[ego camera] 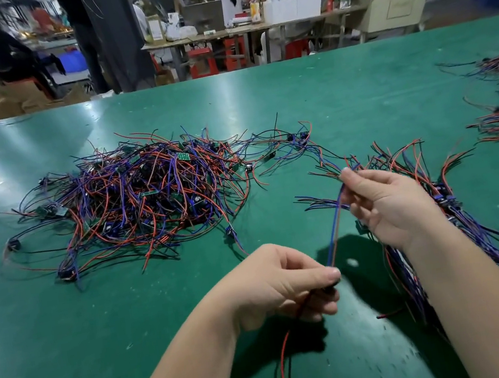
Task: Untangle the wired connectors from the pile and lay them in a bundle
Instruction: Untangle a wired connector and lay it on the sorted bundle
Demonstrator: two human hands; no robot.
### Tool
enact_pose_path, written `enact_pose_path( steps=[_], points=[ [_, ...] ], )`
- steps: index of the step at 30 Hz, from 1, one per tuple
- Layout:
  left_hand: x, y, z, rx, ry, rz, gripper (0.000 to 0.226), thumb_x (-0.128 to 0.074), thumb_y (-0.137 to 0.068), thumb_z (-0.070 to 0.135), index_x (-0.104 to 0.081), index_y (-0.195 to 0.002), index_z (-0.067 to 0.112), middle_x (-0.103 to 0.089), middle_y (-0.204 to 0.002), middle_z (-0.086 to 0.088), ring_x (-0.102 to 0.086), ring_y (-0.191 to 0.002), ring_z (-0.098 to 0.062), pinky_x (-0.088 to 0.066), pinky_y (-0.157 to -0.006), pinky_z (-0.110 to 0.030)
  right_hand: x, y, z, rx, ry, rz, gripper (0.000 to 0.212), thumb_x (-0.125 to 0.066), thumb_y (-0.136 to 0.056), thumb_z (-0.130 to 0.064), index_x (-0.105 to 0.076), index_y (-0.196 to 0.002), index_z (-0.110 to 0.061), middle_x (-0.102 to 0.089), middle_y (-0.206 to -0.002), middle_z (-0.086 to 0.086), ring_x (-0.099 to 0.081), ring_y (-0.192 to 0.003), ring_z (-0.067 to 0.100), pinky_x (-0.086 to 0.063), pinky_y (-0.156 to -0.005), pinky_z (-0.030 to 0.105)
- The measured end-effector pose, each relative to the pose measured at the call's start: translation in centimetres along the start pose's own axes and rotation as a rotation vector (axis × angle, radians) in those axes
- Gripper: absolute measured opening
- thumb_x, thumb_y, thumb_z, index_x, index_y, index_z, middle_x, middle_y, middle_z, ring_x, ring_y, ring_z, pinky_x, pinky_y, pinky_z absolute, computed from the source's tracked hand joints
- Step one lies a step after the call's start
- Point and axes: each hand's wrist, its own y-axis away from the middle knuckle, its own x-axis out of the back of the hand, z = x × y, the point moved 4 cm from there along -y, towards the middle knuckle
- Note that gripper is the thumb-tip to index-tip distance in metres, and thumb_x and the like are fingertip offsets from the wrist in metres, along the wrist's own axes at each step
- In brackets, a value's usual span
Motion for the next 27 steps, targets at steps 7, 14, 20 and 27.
enact_pose_path(
  steps=[7, 14, 20, 27],
  points=[
    [0.5, 0.0, -0.2, 0.05, -0.072, 0.0, 0.011, -0.071, -0.083, 0.02, -0.069, -0.087, 0.01, -0.07, -0.073, -0.005, -0.069, -0.063, -0.014, -0.054, -0.055, -0.022, 1.0, -0.2, -0.6, 0.057, -0.024, 0.074, 0.012, -0.069, -0.082, -0.011, -0.061, -0.072, -0.01, -0.066, -0.055, 0.0, -0.065, -0.049, 0.009, -0.04, -0.037, 0.013],
    [1.3, 0.9, 0.7, 0.026, -0.126, -0.036, 0.017, -0.075, -0.076, 0.035, -0.071, -0.086, 0.022, -0.074, -0.093, -0.006, -0.072, -0.08, -0.018, -0.057, -0.063, -0.024, 1.0, -0.4, -0.3, -0.011, -0.09, 0.114, 0.015, -0.068, -0.084, -0.009, -0.056, -0.075, -0.009, -0.057, -0.047, -0.002, -0.055, -0.039, 0.003, -0.029, -0.03, 0.011],
    [2.1, 0.8, 1.9, -0.181, 0.1, 0.007, 0.019, -0.082, -0.067, 0.034, -0.076, -0.081, 0.023, -0.074, -0.097, 0.0, -0.067, -0.085, -0.009, -0.054, -0.07, -0.025, 0.0, -0.3, 0.1, 0.004, -0.101, 0.053, 0.029, -0.044, -0.1, -0.029, -0.061, -0.086, -0.011, -0.067, -0.059, 0.003, -0.059, -0.042, 0.009, -0.041, -0.036, 0.013],
    [3.6, 0.5, 3.0, -0.383, 0.706, 0.103, 0.056, -0.098, -0.03, 0.035, -0.076, -0.079, 0.017, -0.061, -0.068, 0.001, -0.061, -0.057, -0.009, -0.054, -0.058, -0.022, -2.7, 1.6, 3.0, -0.133, 0.424, -0.347, 0.034, -0.066, -0.079, 0.01, -0.058, -0.107, -0.007, -0.063, -0.073, 0.013, -0.059, -0.047, 0.017, -0.045, -0.043, 0.021]
  ],
)
